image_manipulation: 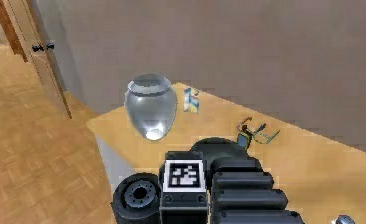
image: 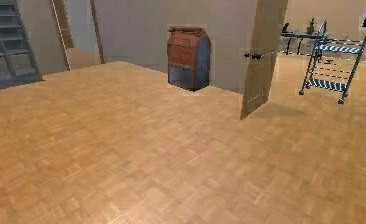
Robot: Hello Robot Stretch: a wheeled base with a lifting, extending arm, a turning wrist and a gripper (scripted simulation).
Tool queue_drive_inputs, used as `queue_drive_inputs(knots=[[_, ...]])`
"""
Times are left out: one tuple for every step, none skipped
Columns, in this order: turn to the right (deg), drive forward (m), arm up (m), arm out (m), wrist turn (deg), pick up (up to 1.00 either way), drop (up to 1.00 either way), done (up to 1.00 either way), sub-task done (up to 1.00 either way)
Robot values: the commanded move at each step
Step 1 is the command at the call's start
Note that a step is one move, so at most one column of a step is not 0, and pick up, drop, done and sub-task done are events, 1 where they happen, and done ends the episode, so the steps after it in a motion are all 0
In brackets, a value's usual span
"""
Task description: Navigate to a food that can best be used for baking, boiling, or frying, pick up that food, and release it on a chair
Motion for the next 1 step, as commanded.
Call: queue_drive_inputs(knots=[[-45.0,0.0,0.0,0.0,0.0,0.0,0.0,0.0,0.0]])
